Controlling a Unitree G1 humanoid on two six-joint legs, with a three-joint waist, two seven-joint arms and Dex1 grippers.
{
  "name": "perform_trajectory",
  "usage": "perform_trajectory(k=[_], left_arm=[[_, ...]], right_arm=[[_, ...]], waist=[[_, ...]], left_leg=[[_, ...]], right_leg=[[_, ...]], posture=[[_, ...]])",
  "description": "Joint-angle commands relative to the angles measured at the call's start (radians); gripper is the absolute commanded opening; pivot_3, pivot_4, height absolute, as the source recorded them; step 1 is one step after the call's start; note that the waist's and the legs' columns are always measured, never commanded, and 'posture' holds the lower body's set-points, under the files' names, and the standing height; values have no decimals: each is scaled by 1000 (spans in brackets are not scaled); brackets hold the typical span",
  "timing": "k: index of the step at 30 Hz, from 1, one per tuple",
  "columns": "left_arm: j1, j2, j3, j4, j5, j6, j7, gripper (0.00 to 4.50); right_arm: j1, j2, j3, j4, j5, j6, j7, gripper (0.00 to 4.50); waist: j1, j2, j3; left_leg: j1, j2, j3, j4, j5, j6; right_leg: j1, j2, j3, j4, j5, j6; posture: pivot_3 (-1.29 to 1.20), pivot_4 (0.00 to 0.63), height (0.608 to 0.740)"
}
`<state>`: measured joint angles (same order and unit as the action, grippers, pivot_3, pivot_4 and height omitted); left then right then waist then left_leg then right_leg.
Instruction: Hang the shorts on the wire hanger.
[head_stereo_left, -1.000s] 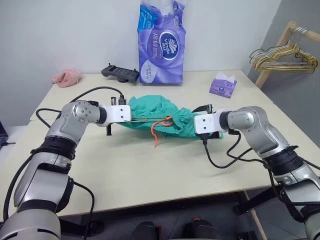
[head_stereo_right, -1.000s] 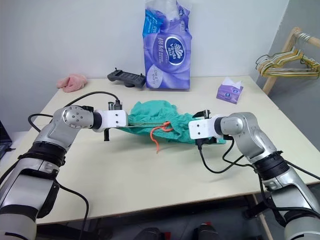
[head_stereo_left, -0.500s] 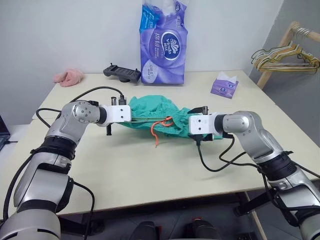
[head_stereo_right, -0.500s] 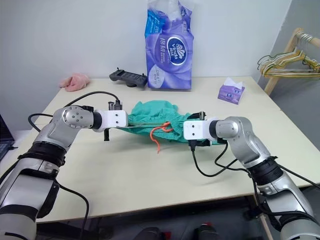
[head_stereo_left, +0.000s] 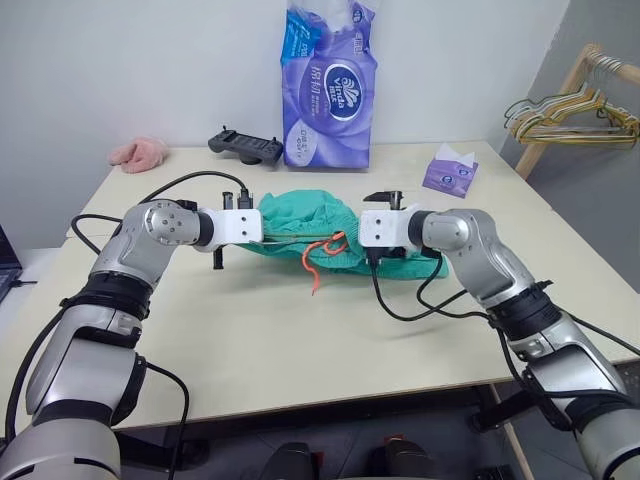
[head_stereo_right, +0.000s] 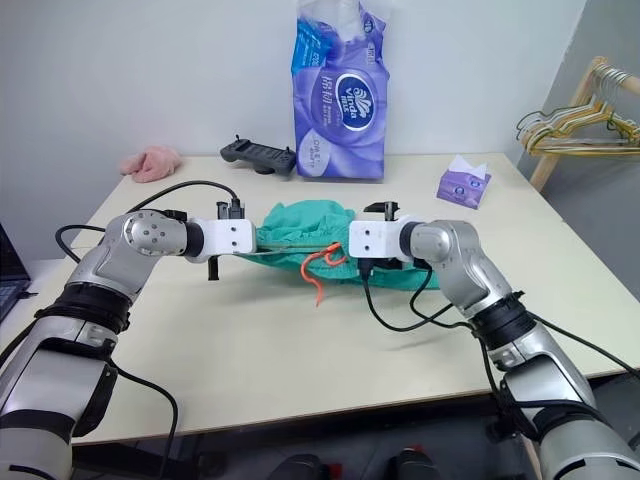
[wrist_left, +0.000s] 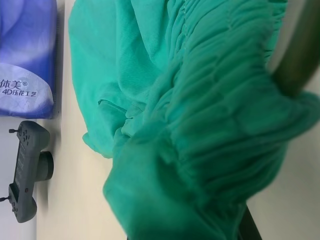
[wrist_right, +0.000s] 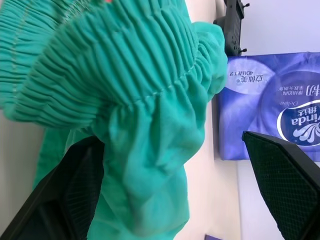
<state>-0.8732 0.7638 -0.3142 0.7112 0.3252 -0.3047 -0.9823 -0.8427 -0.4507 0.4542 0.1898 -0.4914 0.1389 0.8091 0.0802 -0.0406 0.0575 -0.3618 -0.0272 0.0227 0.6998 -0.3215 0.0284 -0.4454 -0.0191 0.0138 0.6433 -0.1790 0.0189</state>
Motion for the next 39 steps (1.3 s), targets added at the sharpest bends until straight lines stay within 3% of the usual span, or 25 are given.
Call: perform_trajectory(k=[1, 9, 10, 13, 23, 33, 34, 39], left_arm=[[-10, 7, 23, -35, -8, -2, 12, 61], [-8, 1, 20, -36, -7, 2, 13, 61], [-9, 0, 20, -36, -7, 3, 13, 61], [-10, -1, 21, -36, -7, 6, 14, 61], [-7, 3, 22, -34, -8, 13, 17, 61], [-18, -3, 22, -24, -10, 13, 23, 61], [-20, -5, 25, -23, -13, 17, 25, 543], [-14, 1, 30, -39, -44, 32, -30, 1917]], right_arm=[[-53, 10, -1, 21, -17, -19, -15, 4478], [-79, 28, 33, 80, -35, -39, -3, 4478], [-88, 30, 39, 100, -40, -47, -7, 4309], [-106, 38, 42, 143, -47, -65, -19, 3570], [-118, 42, 38, 188, -56, -89, -39, 17], [-117, 49, 30, 181, -60, -75, -51, 17], [-116, 50, 29, 181, -59, -74, -52, 0], [-120, 55, 25, 184, -55, -71, -58, 0]], waist=[[0, 0, 0], [0, 0, 0], [-1, 0, 0], [-1, 0, 0], [-1, 0, 0], [-2, 1, 0], [-2, 1, 0], [-3, 1, 0]], left_leg=[[0, 0, 0, 0, 0, 0], [0, 0, 0, 0, 0, 0], [0, 0, 0, 0, 0, 0], [0, 0, 0, 0, 0, 0], [0, 0, 0, 0, 0, 0], [0, 0, 0, 0, 0, 0], [0, 0, 0, 0, 0, 0], [0, 0, 0, 0, 0, 0]], right_leg=[[0, 0, 0, 0, 0, 0], [0, 0, 0, 0, 0, 0], [0, 0, 0, 0, 0, 0], [0, 0, 0, 0, 0, 0], [0, 0, 0, 0, 0, 0], [0, 0, 0, 0, 0, 0], [0, 0, 0, 0, 0, 0], [0, 0, 0, 0, 0, 0]], posture=[[197, 0, 740], [198, 10, 740], [199, 11, 740], [202, 12, 740], [203, 20, 740], [196, 24, 740], [196, 24, 740], [193, 26, 740]])
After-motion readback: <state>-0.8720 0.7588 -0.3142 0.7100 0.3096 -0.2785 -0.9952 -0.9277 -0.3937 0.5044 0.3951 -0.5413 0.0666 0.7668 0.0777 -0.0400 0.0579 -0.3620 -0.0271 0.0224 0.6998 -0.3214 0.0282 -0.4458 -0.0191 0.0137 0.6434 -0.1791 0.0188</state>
